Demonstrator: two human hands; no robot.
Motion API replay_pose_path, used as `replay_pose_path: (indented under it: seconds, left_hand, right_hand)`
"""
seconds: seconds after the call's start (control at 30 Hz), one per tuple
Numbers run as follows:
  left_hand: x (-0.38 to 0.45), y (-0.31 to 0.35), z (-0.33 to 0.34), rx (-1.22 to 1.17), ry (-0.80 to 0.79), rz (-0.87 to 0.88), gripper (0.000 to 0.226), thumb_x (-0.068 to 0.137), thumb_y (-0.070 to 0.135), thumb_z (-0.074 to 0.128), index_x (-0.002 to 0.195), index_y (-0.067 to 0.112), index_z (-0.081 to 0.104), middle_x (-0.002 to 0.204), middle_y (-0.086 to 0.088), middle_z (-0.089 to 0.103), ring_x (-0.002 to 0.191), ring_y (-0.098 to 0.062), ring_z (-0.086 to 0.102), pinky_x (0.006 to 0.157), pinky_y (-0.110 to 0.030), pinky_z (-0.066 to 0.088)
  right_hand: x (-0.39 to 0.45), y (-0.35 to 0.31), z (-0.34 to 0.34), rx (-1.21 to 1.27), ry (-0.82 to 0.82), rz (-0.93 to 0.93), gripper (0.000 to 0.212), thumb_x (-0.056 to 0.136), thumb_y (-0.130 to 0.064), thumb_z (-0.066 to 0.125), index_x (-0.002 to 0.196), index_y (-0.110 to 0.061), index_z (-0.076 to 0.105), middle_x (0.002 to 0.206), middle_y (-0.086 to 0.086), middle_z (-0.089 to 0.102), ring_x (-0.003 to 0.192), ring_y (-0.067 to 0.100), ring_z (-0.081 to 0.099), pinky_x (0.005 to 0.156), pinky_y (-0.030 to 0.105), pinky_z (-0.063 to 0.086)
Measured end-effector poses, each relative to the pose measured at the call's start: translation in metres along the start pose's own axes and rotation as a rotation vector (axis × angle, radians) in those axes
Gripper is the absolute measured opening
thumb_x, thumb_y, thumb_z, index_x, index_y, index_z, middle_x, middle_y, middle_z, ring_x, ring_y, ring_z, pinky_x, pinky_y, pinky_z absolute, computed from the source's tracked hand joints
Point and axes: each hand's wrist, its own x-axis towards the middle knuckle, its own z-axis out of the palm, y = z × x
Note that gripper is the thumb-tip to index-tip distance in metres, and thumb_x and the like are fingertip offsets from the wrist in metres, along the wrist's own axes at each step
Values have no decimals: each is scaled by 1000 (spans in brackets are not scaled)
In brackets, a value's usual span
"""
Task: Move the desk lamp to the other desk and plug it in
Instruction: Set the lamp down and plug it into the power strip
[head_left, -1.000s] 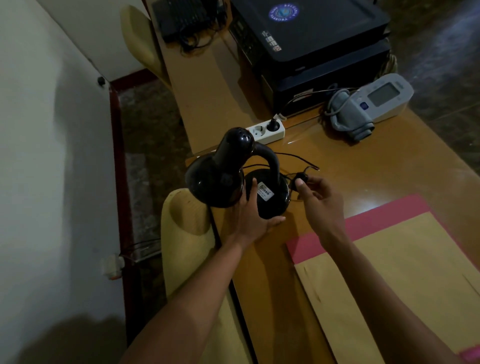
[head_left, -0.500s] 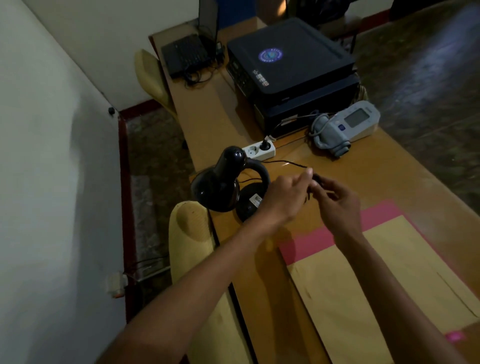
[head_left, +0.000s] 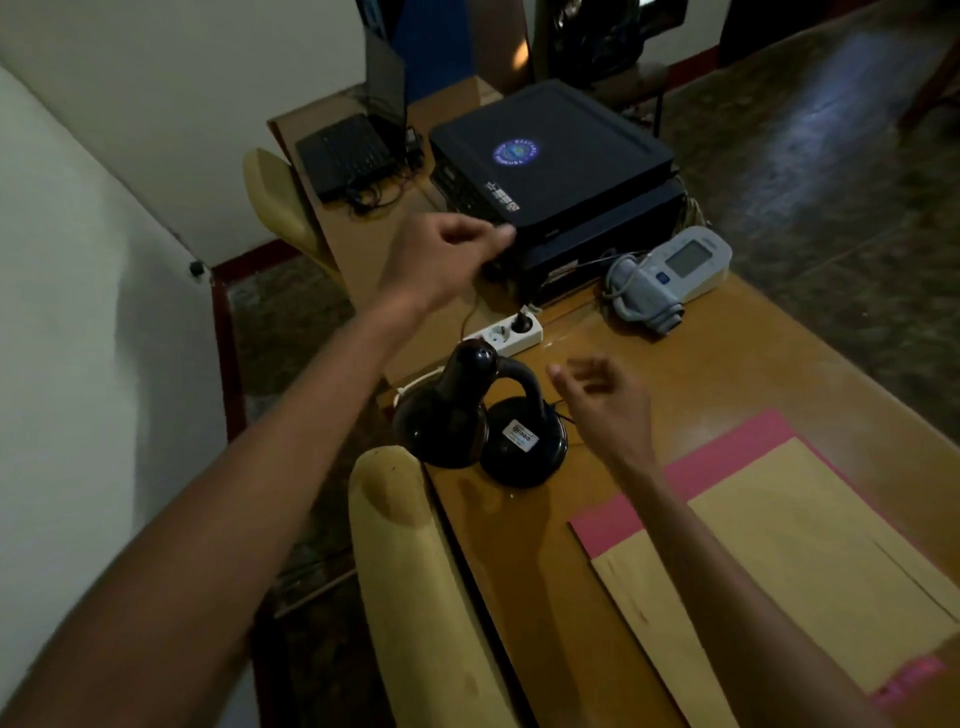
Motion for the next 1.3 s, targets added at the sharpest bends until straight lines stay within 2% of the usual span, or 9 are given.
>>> replay_pose_path:
  seconds: [0.07,0.13,0.2,0.33,0.5,0.73,0.9,1.2,1.3]
  left_hand:
    - [4,-13,-24,27,1,23,25,91,44,65,112,29,66,96,21,62,83,15,57,63,-7,45]
    - [4,-29,-44,60,17,41,23,93,41,64,112,29,66,101,18,63,87,13,58,68,-11,45]
    - [3,-45,-57,74,35,15,23,92,42,65,111,29,66,105,15,65,94,8,59,75,-15,45]
    - [-3,-68,-69,82,66,-41,6,90,41,68,96,40,66,95,23,65,88,14,60,73,-12,44]
    - [-7,-82,-62,108,67,-45,21,90,40,70,107,27,72,99,18,67,90,10,61,69,-8,45]
    - [-5,-86,-41,111,22,-44,17,90,38,69,105,31,71,98,17,67,95,5,60,74,-15,44]
    - [-3,-79,-17,127,32,2,18,91,39,67,108,32,68,95,23,63,93,8,58,72,-13,42]
    - [-9,-79,7,109,6,-28,14,89,38,68,103,35,68,95,22,65,86,13,60,70,-13,41]
    - [-14,-79,11,100,-4,-31,10,89,34,70,100,35,70,97,17,69,91,4,63,72,-16,45]
  right_hand:
    - [-19,42,15,-124,-124,217,30,81,-58,71,93,-33,60,104,-6,69,87,6,67,58,14,49]
    - [-33,74,29,-234,-271,388,51,75,-53,79,110,-25,56,129,4,61,102,11,64,72,23,58]
    - [-35,92,46,-433,-278,378,97,63,-59,85,140,-21,40,146,6,42,132,24,46,104,46,50]
    - [-22,85,78,-563,-168,277,132,51,-73,81,153,-24,13,155,8,24,147,33,22,119,53,29]
    - [-15,90,85,-591,-146,212,133,51,-82,73,154,-20,17,154,9,29,146,33,23,119,51,27]
    - [-7,107,31,-669,-128,188,134,45,-88,67,153,-24,19,145,7,36,134,32,37,110,49,39]
    - [18,118,-21,-720,-133,199,137,40,-89,62,153,-24,20,144,9,37,135,33,36,108,50,35]
    - [74,119,-81,-819,-200,224,141,45,-80,79,158,-24,16,158,9,29,142,35,30,110,55,32]
    - [86,119,-93,-828,-209,216,139,45,-79,79,158,-26,17,158,8,32,142,34,32,109,53,33]
